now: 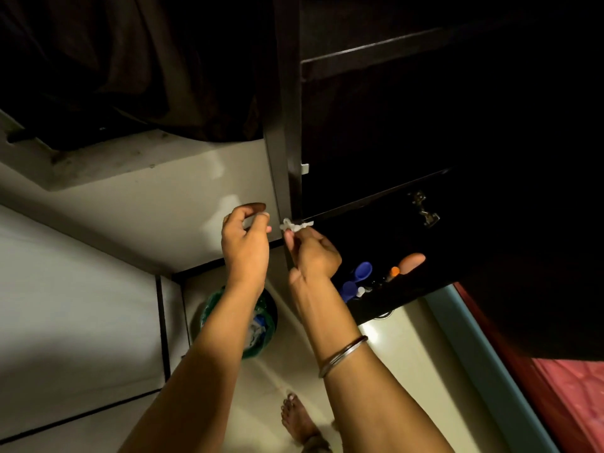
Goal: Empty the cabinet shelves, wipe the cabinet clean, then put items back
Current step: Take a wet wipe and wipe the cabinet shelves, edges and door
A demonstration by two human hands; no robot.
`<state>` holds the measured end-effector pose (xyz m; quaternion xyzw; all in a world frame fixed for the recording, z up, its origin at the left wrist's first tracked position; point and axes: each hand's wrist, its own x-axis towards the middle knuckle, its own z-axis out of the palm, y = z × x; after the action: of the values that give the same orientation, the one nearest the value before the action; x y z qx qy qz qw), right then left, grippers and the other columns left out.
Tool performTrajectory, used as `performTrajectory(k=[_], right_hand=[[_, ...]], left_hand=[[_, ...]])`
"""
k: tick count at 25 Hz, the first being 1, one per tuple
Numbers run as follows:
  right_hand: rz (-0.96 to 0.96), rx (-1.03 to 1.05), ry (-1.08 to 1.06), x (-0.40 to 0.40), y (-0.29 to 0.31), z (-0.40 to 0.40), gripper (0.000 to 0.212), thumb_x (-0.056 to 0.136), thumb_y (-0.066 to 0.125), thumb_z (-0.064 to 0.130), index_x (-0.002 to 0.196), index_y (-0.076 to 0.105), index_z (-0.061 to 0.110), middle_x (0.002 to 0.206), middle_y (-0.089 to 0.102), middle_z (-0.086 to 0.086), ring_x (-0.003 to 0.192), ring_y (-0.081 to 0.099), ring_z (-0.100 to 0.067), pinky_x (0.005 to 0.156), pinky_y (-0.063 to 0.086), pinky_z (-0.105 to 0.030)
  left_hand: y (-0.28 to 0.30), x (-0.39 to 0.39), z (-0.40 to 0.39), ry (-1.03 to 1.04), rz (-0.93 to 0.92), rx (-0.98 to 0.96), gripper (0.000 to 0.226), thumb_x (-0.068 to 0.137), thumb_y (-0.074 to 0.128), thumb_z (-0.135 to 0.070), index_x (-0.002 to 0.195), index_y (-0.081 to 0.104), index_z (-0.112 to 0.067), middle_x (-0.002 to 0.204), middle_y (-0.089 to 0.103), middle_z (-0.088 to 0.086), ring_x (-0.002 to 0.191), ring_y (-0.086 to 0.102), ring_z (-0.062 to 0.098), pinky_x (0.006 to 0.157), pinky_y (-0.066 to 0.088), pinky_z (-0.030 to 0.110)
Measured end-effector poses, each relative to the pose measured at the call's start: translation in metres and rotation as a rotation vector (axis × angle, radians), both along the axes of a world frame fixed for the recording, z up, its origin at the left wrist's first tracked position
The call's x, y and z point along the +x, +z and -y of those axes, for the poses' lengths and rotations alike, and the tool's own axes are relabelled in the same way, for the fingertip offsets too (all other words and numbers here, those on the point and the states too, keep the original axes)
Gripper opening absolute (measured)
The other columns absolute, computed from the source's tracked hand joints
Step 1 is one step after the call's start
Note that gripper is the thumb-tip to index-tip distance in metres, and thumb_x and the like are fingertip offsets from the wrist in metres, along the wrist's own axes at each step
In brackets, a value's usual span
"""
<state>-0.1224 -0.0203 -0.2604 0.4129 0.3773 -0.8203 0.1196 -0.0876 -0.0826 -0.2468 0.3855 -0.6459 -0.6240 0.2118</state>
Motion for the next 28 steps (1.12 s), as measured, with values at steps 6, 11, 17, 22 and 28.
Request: performTrajectory(k=[6, 11, 17, 22, 28], right_hand=[[-0.225, -0.338, 0.160, 0.010, 0.109, -0.026, 0.010, 0.088, 0.060, -0.012, 0.089, 0.064, -0.003, 0.073, 0.072, -0.013, 0.064, 0.071, -0.016, 0.062, 0.060, -0.022], [-0.380, -0.290, 0.307, 0.018, 0.153, -0.065, 0.014, 0.091, 0.059, -0.005, 0.096, 0.067, 0.006, 0.087, 0.072, -0.012, 0.070, 0.069, -0.013, 0.065, 0.058, -0.020], [-0.500, -0.202, 0.472, 0.034, 0.173, -0.088, 0.025, 0.089, 0.059, -0.007, 0.111, 0.066, 0.003, 0.093, 0.071, -0.014, 0.070, 0.066, -0.014, 0.060, 0.054, -0.019], [-0.615, -0.032, 0.592, 0.041, 0.181, -0.110, 0.020, 0.090, 0.057, -0.004, 0.107, 0.069, -0.003, 0.087, 0.072, -0.015, 0.073, 0.068, -0.018, 0.065, 0.056, -0.024], [-0.604, 0.285, 0.746, 0.050, 0.159, -0.147, 0.022, 0.095, 0.064, 0.024, 0.098, 0.072, 0.004, 0.092, 0.072, -0.016, 0.081, 0.069, -0.027, 0.074, 0.058, -0.032]], left_hand=[[0.064, 0.006, -0.006, 0.057, -0.115, 0.020, 0.017, 0.095, 0.056, -0.014, 0.100, 0.070, -0.023, 0.109, 0.071, 0.002, 0.085, 0.068, 0.012, 0.064, 0.049, 0.021], [0.114, 0.022, -0.014, -0.043, -0.185, 0.057, 0.023, 0.095, 0.054, -0.011, 0.092, 0.072, -0.025, 0.090, 0.072, -0.003, 0.078, 0.064, 0.014, 0.065, 0.045, 0.024], [0.155, 0.035, -0.027, -0.407, -0.113, 0.090, 0.021, 0.098, 0.058, -0.025, 0.109, 0.075, -0.020, 0.092, 0.077, -0.001, 0.079, 0.070, 0.012, 0.073, 0.052, 0.029], [0.165, 0.048, -0.041, -0.517, -0.196, 0.042, 0.024, 0.089, 0.074, -0.016, 0.112, 0.074, -0.020, 0.095, 0.077, -0.003, 0.086, 0.073, 0.010, 0.073, 0.058, 0.027], [0.138, 0.060, -0.077, -0.461, -0.166, 0.067, 0.020, 0.084, 0.074, 0.002, 0.096, 0.079, -0.013, 0.089, 0.077, 0.003, 0.084, 0.073, 0.017, 0.067, 0.058, 0.023]])
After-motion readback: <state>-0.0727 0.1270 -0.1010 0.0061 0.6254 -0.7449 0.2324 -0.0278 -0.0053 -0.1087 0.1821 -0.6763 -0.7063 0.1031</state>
